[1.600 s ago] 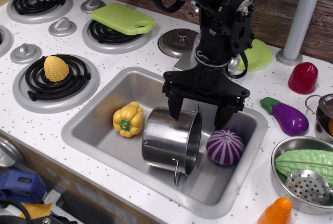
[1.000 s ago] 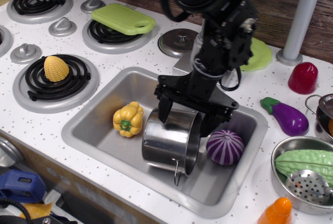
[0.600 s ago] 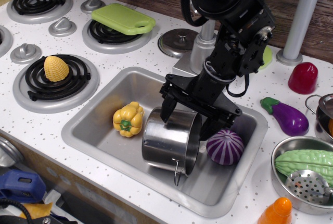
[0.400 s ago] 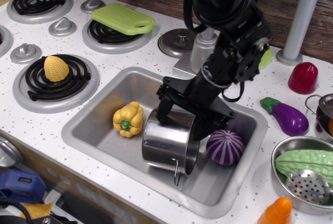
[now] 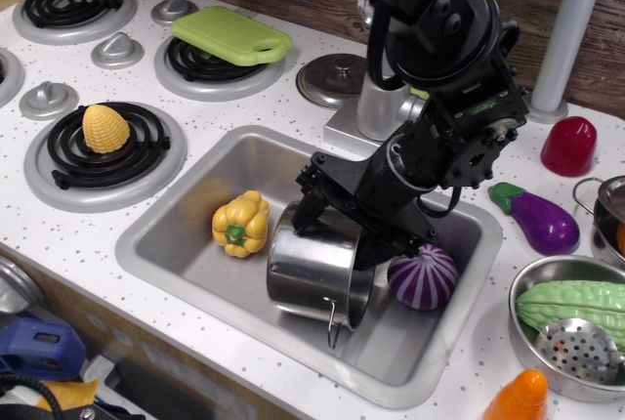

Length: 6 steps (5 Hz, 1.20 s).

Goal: Flip pot upright in sink

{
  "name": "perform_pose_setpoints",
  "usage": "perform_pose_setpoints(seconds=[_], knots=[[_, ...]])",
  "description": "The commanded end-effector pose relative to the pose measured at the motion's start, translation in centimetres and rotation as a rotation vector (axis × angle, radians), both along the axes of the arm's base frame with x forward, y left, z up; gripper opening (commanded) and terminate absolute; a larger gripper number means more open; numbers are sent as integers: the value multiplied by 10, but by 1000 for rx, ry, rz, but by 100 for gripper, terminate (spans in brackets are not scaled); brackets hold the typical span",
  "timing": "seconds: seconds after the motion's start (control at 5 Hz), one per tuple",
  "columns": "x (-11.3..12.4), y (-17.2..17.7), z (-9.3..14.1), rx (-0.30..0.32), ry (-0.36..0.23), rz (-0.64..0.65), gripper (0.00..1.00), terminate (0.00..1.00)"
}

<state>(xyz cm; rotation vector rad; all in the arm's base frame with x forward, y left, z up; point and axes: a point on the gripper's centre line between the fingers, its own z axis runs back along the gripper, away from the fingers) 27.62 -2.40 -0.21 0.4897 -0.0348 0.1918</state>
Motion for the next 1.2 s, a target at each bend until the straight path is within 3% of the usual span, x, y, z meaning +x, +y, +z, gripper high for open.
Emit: perform_pose_setpoints(seconds=[0.0, 0.2, 0.4, 0.6, 1.0], knots=[[2, 2, 6, -19, -43, 19, 0, 0], [2, 6, 13, -156, -50, 32, 0, 0], [4, 14, 18, -191, -38, 8, 0, 0], [6, 23, 24, -258, -14, -35, 0, 0], [5, 35, 22, -403, -25, -108, 0, 0]])
